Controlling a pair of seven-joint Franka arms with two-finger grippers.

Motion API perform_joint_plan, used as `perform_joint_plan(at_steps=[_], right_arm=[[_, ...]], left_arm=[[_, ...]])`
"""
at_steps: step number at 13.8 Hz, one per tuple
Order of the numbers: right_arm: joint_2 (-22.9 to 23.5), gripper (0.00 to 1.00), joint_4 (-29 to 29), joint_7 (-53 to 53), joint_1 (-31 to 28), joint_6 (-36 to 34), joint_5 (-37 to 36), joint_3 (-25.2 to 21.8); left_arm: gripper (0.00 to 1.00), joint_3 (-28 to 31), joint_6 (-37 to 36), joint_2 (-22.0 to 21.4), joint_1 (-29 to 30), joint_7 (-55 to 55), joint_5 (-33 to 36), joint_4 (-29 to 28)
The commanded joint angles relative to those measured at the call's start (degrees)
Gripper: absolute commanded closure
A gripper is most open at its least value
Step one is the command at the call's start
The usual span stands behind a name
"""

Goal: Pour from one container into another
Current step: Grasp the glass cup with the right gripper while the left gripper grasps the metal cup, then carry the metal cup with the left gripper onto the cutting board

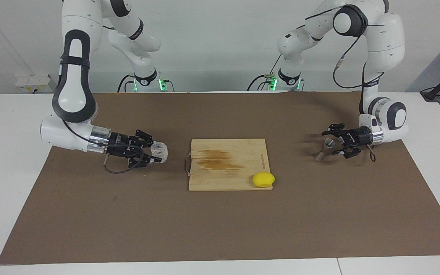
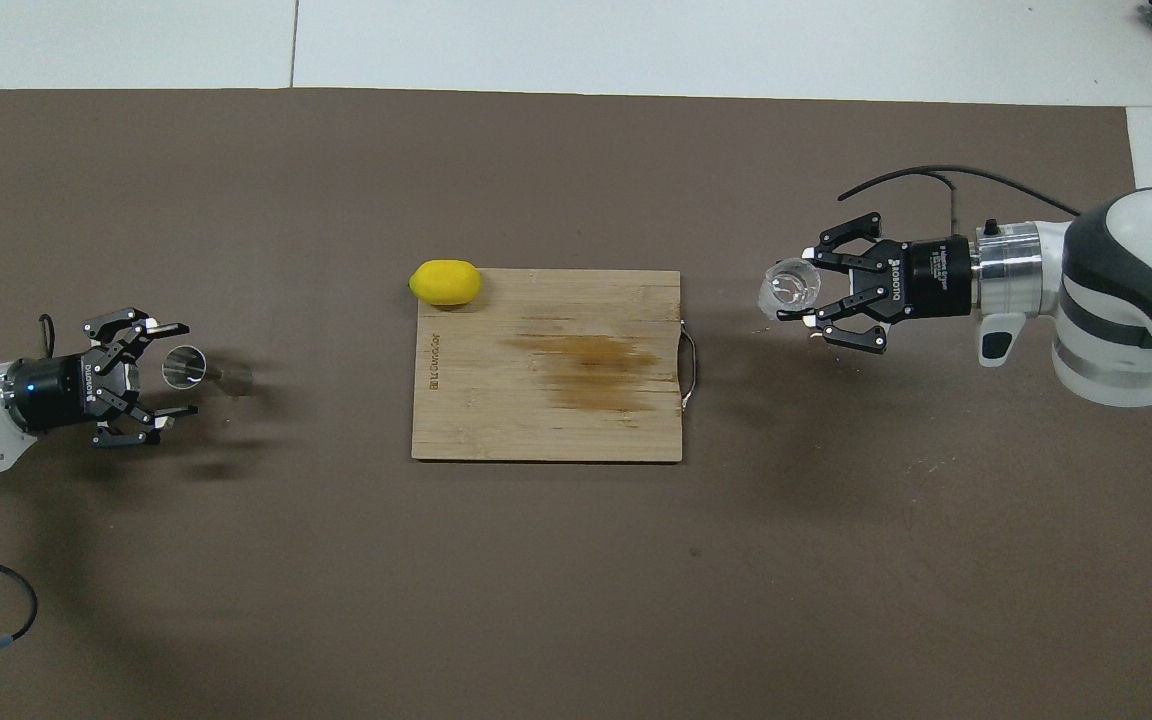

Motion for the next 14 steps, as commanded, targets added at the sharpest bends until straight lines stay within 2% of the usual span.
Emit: perform_joint_plan(at_steps=[1,3,9,14], right_arm=[[-1.2,1.00,-1.4,0.8,0.0,1.7,1.0,0.2],[-1.2,1.00,-1.4,1.4,0.0,1.7,1.0,0.2],[-1.2,1.00,-0.5,6.6,0.0,1.7,1.6,0.2],[-1.3,1.00,0.0,5.5,0.0,1.7,1.5,0.2]], left_arm=[[0.19,0.5,1.5,-0.7,-1.4,1.6,-2.0,-1.4],[0.31,0.5,1.5,-0.7,-1.5,1.6,-2.1,-1.4],[0.54,0.6,2.2,-0.7,-1.4,1.6,-2.1,-1.4],[0.71,0.4,2.2,-0.7,-1.5,1.6,-2.1,-1.1]])
